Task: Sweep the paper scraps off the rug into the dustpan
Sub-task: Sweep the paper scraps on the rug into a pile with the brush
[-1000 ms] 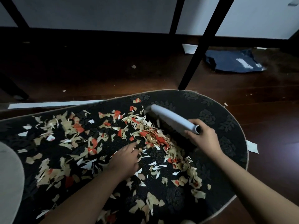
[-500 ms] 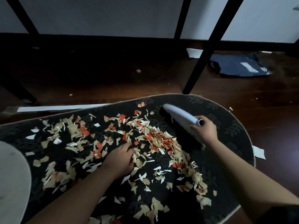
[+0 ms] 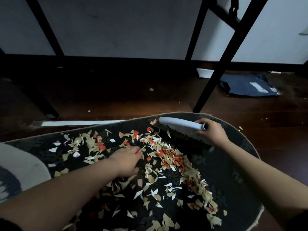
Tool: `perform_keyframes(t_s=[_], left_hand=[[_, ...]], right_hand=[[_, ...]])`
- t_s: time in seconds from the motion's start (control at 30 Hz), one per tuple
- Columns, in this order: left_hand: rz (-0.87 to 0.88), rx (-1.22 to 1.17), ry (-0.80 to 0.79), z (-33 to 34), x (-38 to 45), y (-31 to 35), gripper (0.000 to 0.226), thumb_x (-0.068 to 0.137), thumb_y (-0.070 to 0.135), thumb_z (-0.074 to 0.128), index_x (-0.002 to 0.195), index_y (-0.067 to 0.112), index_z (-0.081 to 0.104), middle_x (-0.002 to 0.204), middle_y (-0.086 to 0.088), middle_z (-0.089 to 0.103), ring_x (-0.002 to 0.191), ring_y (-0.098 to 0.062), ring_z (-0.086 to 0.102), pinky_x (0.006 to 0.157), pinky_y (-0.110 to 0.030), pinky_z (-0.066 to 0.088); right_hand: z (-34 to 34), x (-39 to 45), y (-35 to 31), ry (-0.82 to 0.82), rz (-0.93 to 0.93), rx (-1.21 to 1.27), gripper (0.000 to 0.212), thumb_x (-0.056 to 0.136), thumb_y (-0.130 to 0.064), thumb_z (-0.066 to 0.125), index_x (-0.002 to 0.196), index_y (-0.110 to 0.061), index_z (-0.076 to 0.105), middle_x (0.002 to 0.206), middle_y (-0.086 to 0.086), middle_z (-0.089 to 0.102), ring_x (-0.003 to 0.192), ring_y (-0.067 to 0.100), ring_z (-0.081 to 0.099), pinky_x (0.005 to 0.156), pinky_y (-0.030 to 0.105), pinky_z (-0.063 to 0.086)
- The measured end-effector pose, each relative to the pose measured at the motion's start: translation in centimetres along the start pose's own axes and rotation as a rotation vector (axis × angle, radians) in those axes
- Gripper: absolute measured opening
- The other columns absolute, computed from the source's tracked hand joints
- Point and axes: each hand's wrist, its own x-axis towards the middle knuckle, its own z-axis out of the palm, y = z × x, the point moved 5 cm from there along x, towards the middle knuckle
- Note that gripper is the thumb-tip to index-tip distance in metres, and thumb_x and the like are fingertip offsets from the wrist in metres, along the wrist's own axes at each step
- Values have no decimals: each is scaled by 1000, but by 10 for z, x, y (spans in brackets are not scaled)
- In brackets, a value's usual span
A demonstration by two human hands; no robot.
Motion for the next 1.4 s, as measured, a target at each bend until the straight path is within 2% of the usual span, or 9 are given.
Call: perform_keyframes(t_s=[0.2, 0.4, 0.57, 0.7, 0.87, 1.07, 1.2, 1.33, 1.4], left_hand=[[-69, -5, -39, -2, -13, -27, 62, 94, 40, 48, 148, 17, 30, 158, -7, 16, 145, -26, 22, 116, -39, 28], [-158, -83, -79, 31, 15, -54, 64, 94, 43, 47, 149, 17, 28, 158, -6, 18, 143, -26, 25, 115, -41, 30], [-173, -157, 6, 51, 36, -68, 63, 96, 41, 44, 151, 17, 25, 160, -5, 13, 145, -24, 22, 117, -37, 25], [-183, -183, 78, 67, 33, -82, 58, 96, 38, 43, 149, 19, 29, 160, -2, 12, 146, -21, 18, 116, -34, 25], [-185, -195, 143, 82, 26, -92, 55, 96, 38, 44, 148, 22, 31, 159, 1, 15, 145, -19, 21, 113, -34, 30], [-174, -211, 139, 100, 21, -90, 54, 95, 39, 47, 144, 21, 37, 159, 1, 17, 144, -18, 25, 113, -33, 31], [-177, -216, 124, 105, 20, -87, 54, 94, 38, 49, 144, 19, 37, 158, -1, 18, 143, -20, 25, 111, -33, 33], [-192, -209, 123, 106, 21, -89, 57, 94, 40, 49, 145, 19, 35, 159, -3, 17, 144, -21, 23, 113, -34, 31], [-193, -205, 117, 107, 21, -88, 58, 94, 40, 48, 146, 19, 34, 159, -4, 17, 145, -20, 22, 113, -34, 31]], right_hand=[[0, 18, -62, 4, -197, -288, 27, 83, -14, 62, 107, -20, 52, 99, 7, 58, 87, 33, 57, 60, 35, 39], [29, 47, -91, 73, -228, -295, 23, 87, -12, 57, 108, -16, 47, 101, 5, 51, 90, 32, 54, 61, 34, 37], [58, 80, -92, 127, -272, -366, 29, 86, -11, 59, 113, -20, 57, 106, 5, 54, 97, 32, 54, 63, 32, 35], [81, 101, -82, 171, -223, -300, 27, 86, -9, 58, 111, -18, 58, 106, 7, 53, 97, 34, 54, 65, 33, 36], [106, 108, -64, 104, -135, -314, 27, 87, -5, 55, 109, -19, 57, 107, 11, 49, 96, 38, 54, 66, 35, 38], [105, 87, -65, -174, -298, -308, 37, 81, -5, 66, 116, -13, 59, 114, 10, 51, 105, 32, 52, 79, 37, 41], [93, 60, -58, -237, -388, -261, 33, 78, -5, 71, 109, -15, 64, 99, 0, 46, 95, 26, 53, 75, 33, 40], [70, 59, -59, -109, -438, -184, 35, 74, 2, 71, 105, -13, 66, 94, -2, 46, 89, 24, 53, 75, 36, 43], [62, 70, -60, -11, -398, -157, 31, 75, 5, 68, 102, -10, 65, 90, 1, 44, 87, 29, 52, 69, 32, 37]])
